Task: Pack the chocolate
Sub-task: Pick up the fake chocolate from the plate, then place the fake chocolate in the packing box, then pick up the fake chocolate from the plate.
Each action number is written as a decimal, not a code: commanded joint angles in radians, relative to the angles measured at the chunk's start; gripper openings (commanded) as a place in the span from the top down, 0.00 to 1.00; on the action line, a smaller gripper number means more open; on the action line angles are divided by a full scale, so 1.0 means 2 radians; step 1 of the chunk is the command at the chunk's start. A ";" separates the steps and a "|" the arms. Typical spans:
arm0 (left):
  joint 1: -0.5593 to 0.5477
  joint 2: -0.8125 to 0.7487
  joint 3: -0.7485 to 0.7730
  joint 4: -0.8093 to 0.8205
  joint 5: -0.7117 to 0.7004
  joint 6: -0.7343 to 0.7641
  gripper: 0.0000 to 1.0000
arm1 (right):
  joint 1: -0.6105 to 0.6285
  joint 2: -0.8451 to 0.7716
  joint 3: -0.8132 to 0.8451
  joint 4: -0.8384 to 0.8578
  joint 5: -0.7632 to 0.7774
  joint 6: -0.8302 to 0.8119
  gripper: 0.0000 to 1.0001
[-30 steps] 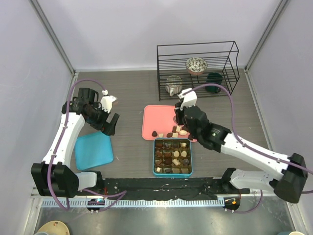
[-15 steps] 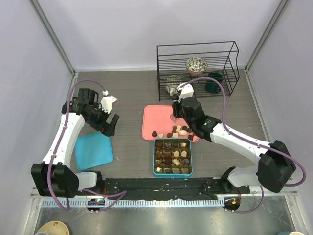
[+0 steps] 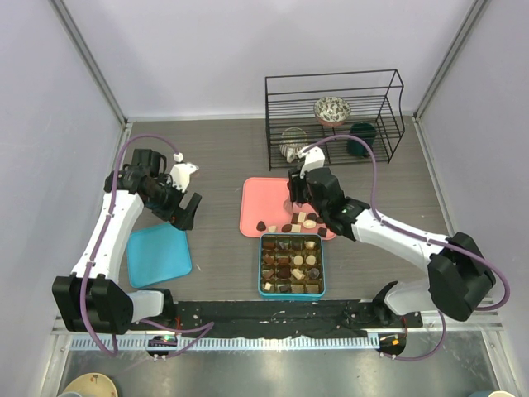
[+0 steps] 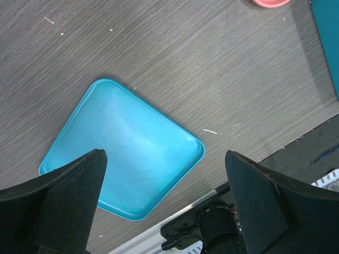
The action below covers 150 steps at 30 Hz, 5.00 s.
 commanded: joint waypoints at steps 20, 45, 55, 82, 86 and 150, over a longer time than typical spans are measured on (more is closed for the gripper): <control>0.003 -0.006 0.018 -0.011 -0.002 0.017 0.00 | -0.001 -0.045 -0.051 -0.003 -0.015 0.013 0.50; 0.003 -0.008 0.018 -0.016 -0.002 0.016 0.00 | -0.001 -0.020 0.021 0.022 0.018 -0.026 0.79; 0.003 -0.013 0.013 -0.016 -0.005 0.020 0.00 | 0.000 -0.076 0.055 -0.013 -0.006 -0.010 0.81; 0.002 -0.020 -0.017 0.012 -0.022 0.003 0.00 | 0.175 -0.354 -0.014 -0.357 -0.026 0.228 0.77; 0.002 -0.021 -0.011 0.010 -0.019 -0.001 0.00 | 0.175 -0.352 -0.027 -0.340 -0.029 0.231 0.77; 0.002 -0.019 0.011 -0.015 -0.021 0.022 0.00 | -0.028 -0.001 0.040 -0.024 0.014 0.037 0.57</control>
